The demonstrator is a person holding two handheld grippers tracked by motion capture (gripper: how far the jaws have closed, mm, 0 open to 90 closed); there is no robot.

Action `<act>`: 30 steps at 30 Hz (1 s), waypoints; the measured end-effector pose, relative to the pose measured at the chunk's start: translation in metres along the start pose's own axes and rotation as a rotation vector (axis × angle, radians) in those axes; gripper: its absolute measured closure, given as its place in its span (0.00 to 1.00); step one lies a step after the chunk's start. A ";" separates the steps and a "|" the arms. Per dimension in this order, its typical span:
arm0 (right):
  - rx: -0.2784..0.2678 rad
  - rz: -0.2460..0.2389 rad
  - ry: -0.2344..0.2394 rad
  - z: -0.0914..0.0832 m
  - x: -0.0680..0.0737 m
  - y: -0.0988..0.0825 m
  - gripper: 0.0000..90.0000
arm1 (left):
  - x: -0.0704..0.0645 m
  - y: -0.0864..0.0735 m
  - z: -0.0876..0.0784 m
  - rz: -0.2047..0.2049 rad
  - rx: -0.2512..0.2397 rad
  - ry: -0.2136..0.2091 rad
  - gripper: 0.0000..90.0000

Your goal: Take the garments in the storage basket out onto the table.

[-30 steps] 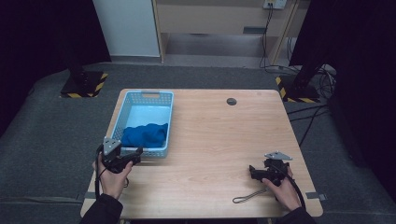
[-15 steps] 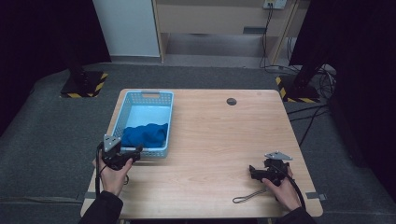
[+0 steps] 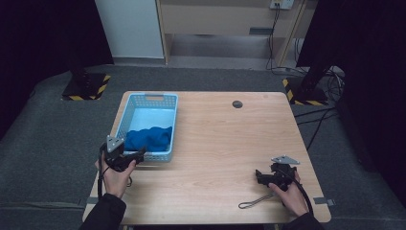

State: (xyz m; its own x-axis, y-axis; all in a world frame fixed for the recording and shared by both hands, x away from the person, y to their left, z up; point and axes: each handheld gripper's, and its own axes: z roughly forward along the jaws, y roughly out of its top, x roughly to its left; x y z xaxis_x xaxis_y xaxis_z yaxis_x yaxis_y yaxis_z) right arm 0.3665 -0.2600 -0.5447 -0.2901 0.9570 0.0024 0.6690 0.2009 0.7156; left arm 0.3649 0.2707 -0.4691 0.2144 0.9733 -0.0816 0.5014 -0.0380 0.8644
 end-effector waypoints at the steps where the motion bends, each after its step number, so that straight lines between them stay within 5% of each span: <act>1: 0.000 0.000 0.000 0.000 0.000 0.000 0.00 | 0.000 0.000 0.000 0.000 0.000 0.000 0.13; 30: 0.000 0.000 0.000 0.000 0.000 0.000 0.00 | 0.004 0.010 0.019 0.003 0.037 0.012 0.13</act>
State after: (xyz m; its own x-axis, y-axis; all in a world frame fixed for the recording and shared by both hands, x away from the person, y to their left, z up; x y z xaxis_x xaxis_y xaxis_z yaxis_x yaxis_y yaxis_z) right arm 0.3665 -0.2600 -0.5447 -0.2900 0.9570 0.0026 0.6689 0.2007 0.7157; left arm 0.3868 0.2694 -0.4705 0.2062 0.9758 -0.0724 0.5313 -0.0495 0.8457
